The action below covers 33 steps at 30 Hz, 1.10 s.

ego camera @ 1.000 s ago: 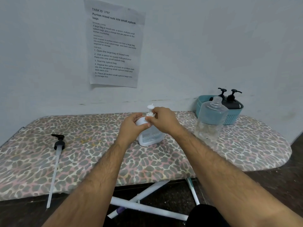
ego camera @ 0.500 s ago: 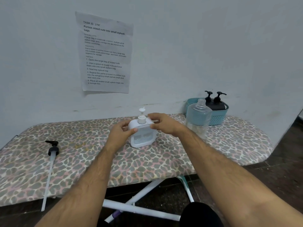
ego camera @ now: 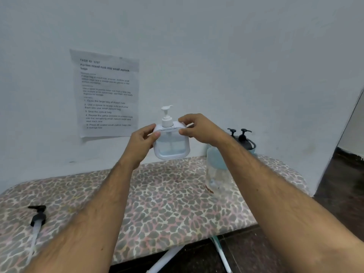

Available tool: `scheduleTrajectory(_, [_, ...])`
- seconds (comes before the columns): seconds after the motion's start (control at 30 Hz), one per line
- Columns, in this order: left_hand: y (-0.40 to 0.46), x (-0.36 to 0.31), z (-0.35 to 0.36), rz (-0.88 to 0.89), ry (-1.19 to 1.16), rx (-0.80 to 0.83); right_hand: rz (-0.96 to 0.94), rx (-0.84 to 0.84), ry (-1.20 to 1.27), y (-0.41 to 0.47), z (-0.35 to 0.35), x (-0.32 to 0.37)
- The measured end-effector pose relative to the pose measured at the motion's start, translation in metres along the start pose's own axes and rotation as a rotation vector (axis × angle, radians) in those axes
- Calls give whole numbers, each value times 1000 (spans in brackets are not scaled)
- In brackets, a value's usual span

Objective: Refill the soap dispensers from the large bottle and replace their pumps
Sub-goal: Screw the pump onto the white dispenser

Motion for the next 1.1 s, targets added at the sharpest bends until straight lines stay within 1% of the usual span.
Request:
scheduleTrajectory(0.1, [20,-16,25,-7,-35,29,-5,-63,-2,12,-35,10])
scheduleTrajectory(0.23, [40,-35,63,-5,-117,57,25,-141,71,18,-80,9])
scheduleTrajectory(0.37, [55,-42,107,-35,-186,62,79,-249,129,24,-115,-15])
scheduleTrajectory(0.53, [71,-31,155,-99,-245,51,115,-383,176,31,-144,-49])
scheduleTrajectory(0.67, [81,-10,185,-148,-187,38,155,-491,193,37,-151,-84])
scheduleTrajectory(0.83, [91,32,218,-295,-73,42,196,-606,167,38,-148,-122])
scheduleTrajectory(0.93, [97,48,235,-299,-68,67,205,-637,139,36,-140,-141])
scheduleTrajectory(1.1, [101,74,249,-285,-89,92,199,-632,84,37,-121,-164])
Point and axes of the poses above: each hand's wrist, its own y-axis towards the middle knuckle, its own z-axis out of the palm, x = y × z, the point moved 9 cm from there along y, towards the middle knuckle, and after that the axes turned 14 degrees about -x, right-handed, at the moved point
